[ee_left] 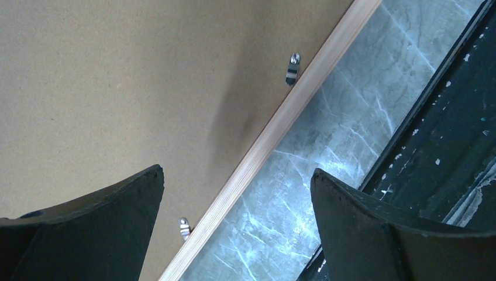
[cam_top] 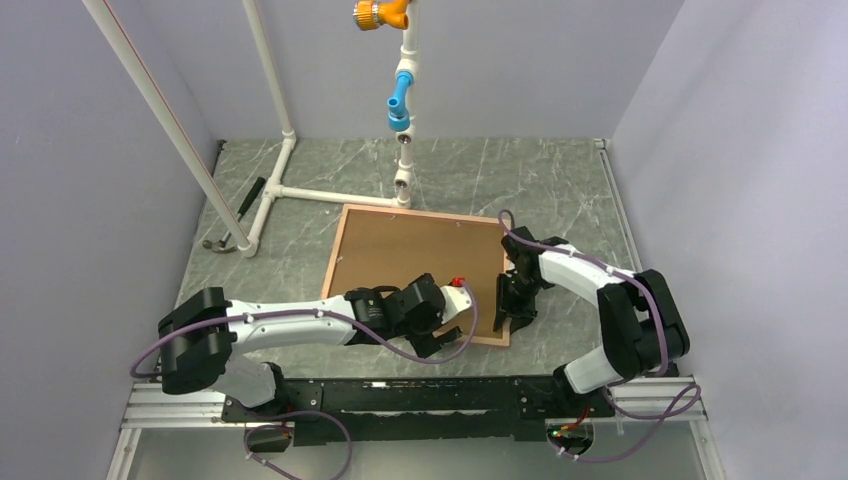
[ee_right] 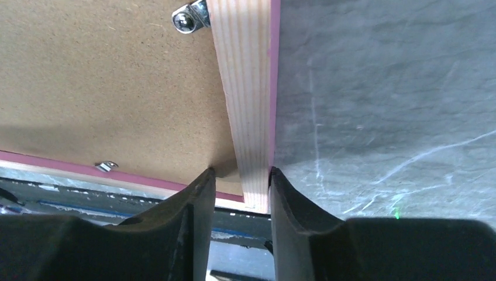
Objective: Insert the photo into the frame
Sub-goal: Turn over the photo frame at the center of the board.
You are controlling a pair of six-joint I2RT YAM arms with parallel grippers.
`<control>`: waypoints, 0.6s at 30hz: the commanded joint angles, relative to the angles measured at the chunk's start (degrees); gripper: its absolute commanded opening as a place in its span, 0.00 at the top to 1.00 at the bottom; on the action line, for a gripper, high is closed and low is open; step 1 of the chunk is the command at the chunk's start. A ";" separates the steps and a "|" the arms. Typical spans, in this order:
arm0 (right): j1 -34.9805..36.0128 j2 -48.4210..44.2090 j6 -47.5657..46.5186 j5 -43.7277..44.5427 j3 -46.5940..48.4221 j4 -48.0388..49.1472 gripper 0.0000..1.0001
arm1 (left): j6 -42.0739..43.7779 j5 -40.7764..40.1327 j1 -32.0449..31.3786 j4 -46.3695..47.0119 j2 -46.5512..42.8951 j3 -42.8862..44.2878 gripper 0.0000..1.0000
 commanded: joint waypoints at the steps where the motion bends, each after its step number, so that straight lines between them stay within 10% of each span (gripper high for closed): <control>1: 5.34 5.96 2.82 6.85 -0.03 -0.46 0.70 | 0.49 -1.26 -0.38 1.45 0.92 2.86 0.02; 5: 9.10 11.99 4.80 14.09 2.44 -2.22 1.00 | 1.15 -1.16 -0.47 1.43 1.83 3.76 0.02; 18: 7.81 4.91 2.36 3.64 13.68 -6.34 1.00 | 5.52 0.81 -1.89 2.37 1.31 2.77 0.01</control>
